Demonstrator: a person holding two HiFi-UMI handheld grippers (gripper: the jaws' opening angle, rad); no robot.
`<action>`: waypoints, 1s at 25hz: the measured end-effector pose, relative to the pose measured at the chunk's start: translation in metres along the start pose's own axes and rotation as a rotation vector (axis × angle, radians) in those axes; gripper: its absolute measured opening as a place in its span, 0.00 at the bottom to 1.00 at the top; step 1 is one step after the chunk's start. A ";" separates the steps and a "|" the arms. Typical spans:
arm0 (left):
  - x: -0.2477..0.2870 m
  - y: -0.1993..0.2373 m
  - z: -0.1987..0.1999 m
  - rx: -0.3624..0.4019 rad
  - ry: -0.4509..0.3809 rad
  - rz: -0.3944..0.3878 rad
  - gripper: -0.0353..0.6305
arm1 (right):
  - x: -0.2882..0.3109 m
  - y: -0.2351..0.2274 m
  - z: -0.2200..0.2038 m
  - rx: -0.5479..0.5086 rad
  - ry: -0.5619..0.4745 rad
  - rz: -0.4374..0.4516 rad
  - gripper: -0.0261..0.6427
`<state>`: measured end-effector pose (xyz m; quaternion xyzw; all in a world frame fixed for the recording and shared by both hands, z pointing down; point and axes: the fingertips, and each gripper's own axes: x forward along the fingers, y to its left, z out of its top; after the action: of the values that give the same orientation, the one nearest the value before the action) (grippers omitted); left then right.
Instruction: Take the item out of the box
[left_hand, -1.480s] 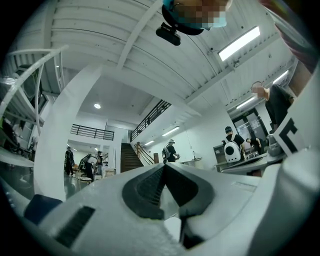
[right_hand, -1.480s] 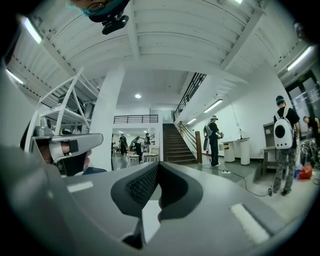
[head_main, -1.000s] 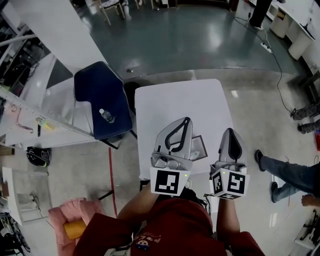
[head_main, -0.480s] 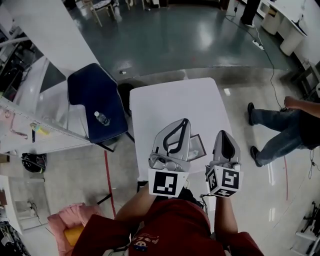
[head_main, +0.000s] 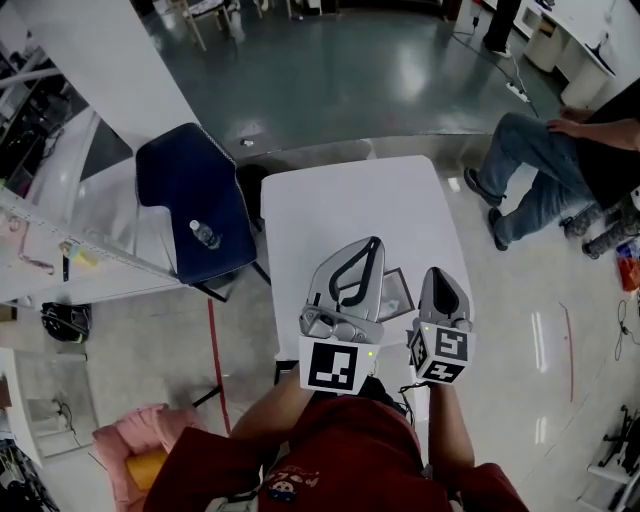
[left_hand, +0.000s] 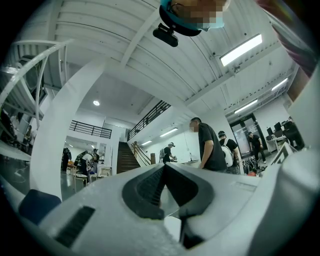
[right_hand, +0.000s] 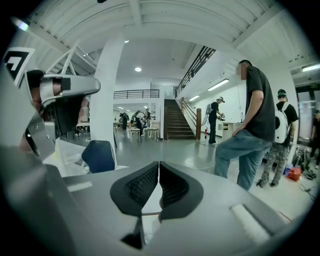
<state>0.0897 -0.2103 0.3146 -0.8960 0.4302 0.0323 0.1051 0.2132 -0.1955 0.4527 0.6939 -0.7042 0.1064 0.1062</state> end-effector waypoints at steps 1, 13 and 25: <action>0.000 0.000 -0.001 -0.001 0.003 0.000 0.06 | 0.002 0.000 -0.007 0.003 0.018 0.002 0.06; -0.003 0.007 -0.007 -0.011 0.011 0.029 0.06 | 0.022 0.004 -0.079 0.033 0.213 0.045 0.11; -0.002 0.012 -0.013 -0.015 0.027 0.038 0.06 | 0.033 0.014 -0.151 0.107 0.424 0.104 0.20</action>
<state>0.0791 -0.2189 0.3261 -0.8887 0.4484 0.0256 0.0921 0.1993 -0.1821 0.6066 0.6233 -0.6943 0.2927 0.2092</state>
